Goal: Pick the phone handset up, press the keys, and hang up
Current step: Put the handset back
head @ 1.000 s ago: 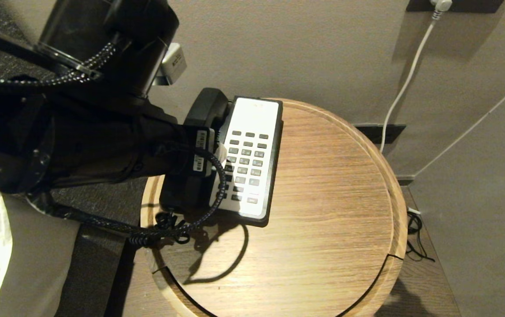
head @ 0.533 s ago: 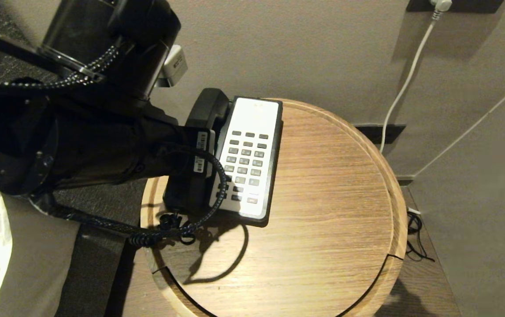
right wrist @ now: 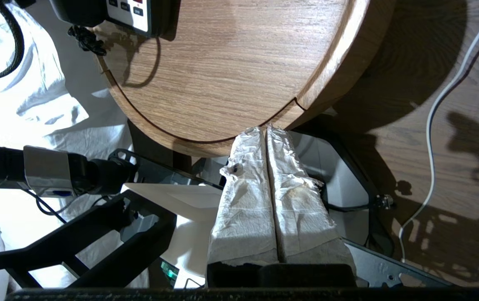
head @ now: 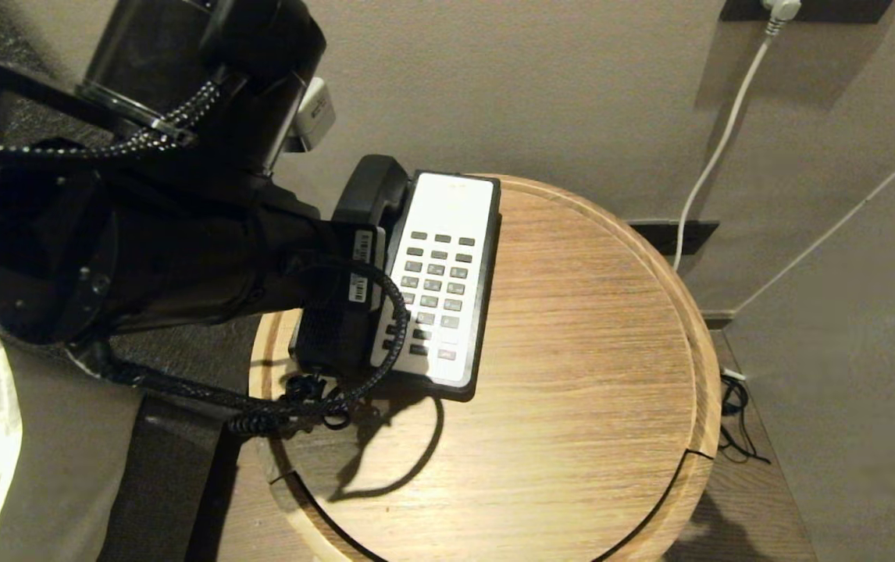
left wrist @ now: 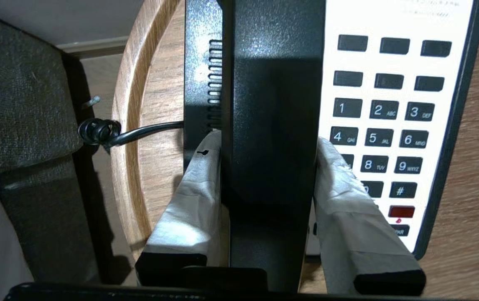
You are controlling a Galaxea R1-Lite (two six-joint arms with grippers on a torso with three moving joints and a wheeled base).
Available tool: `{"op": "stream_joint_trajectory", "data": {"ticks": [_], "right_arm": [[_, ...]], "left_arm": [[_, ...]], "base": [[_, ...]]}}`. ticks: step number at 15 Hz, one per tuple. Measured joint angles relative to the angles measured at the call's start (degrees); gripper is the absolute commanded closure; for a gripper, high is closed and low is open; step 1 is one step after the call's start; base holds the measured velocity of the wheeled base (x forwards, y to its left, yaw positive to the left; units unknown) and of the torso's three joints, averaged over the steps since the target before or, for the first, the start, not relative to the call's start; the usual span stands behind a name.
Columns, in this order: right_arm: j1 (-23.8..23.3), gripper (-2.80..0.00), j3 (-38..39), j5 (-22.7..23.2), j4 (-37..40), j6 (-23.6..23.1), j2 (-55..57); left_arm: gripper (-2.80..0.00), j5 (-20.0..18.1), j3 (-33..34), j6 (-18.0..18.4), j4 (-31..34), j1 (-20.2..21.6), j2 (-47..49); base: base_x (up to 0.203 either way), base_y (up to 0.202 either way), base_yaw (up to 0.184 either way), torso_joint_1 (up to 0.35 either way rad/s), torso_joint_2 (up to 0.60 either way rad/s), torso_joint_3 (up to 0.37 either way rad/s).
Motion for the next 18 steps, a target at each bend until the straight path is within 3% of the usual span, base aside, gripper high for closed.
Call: {"op": "stream_joint_trajectory", "data": {"ticks": [13,18], "right_arm": [[0.0,0.00,0.1,0.6,-0.2,0.1,0.0],[0.0,0.00,0.1,0.7,-0.2,0.1,0.0]], "left_arm": [[0.00,-0.2,0.0,1.2,-0.8,1.0,0.8],[0.00,-0.7,4.6,5.2,-9.8,1.0,0.6]], "base": [[0.000,0.000,0.000,0.000,0.00,0.000],[0.000,0.000,0.000,0.000,0.00,0.000]]}}
